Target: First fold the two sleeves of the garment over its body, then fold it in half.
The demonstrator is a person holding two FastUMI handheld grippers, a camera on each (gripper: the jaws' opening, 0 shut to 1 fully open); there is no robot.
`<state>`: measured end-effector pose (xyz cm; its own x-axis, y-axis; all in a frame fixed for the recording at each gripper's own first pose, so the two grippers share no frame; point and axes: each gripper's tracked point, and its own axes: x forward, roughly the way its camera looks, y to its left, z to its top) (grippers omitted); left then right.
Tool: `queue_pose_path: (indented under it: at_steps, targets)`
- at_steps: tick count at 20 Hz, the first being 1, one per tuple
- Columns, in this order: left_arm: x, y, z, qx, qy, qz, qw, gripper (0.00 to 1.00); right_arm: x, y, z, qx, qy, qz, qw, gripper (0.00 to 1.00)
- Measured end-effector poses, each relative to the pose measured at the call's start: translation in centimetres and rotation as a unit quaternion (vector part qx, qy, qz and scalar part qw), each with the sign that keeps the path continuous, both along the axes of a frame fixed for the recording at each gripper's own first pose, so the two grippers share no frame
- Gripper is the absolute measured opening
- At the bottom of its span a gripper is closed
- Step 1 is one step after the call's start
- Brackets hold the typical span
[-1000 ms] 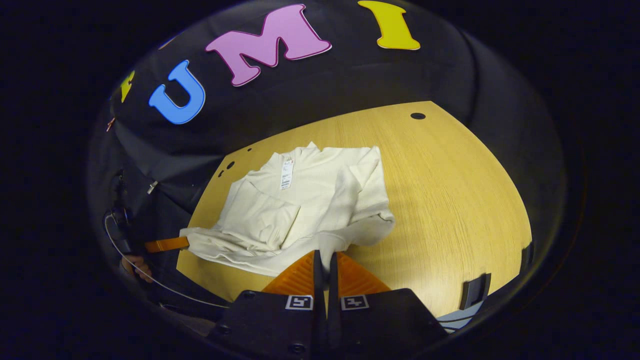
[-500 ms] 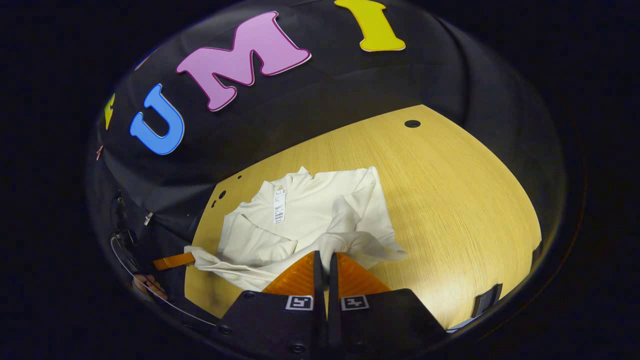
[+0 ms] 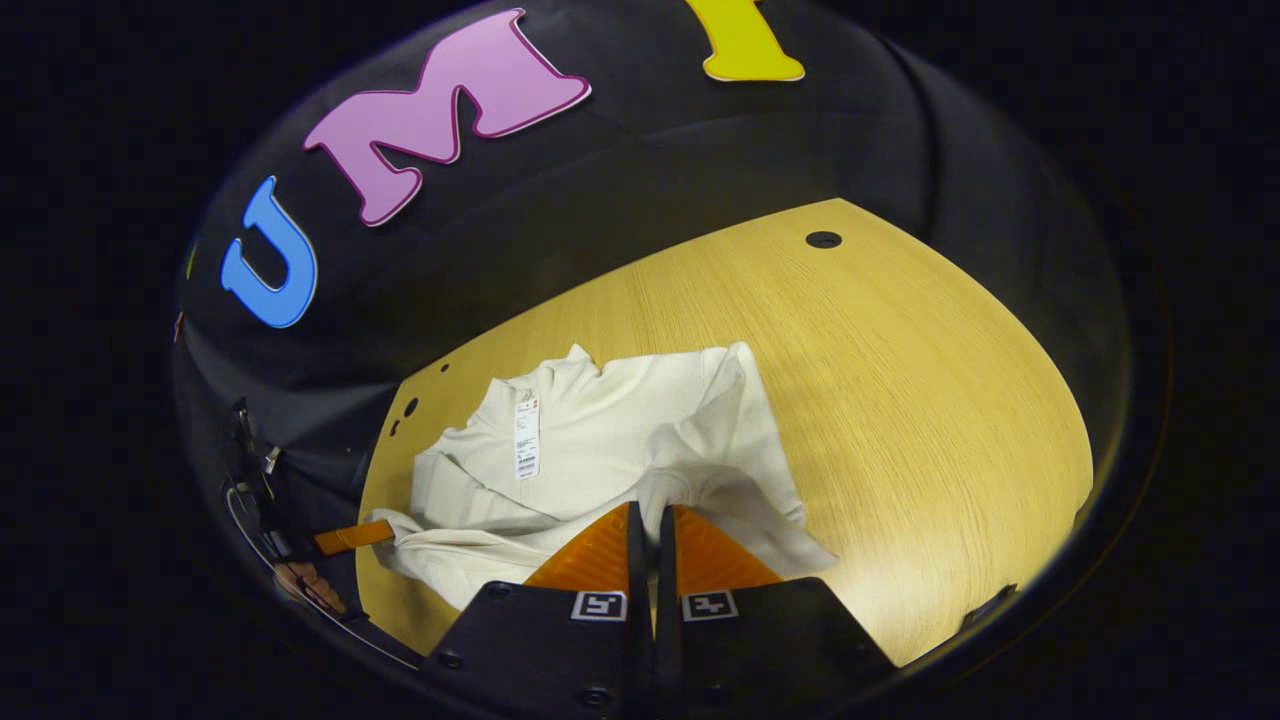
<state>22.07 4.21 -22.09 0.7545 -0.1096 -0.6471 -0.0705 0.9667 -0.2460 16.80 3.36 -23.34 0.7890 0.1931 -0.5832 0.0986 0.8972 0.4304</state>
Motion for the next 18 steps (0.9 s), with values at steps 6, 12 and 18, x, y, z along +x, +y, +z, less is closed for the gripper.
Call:
queue_pose_path:
  at_steps: [6,12,18]
  targets:
    - [2.3,-0.4,-3.3,0.008,0.045,-0.014,0.999,0.06,2.8,0.0,-2.7,-0.008,0.028,-0.003,1.000,0.05]
    - [3.3,-0.6,-4.6,0.014,0.059,-0.017,0.998,0.07,4.1,0.5,-5.3,-0.015,0.059,0.003,0.998,0.07]
    - [3.2,-0.6,-5.1,0.000,0.070,-0.034,0.997,0.13,4.5,0.8,-6.8,-0.022,0.075,0.007,0.997,0.17]
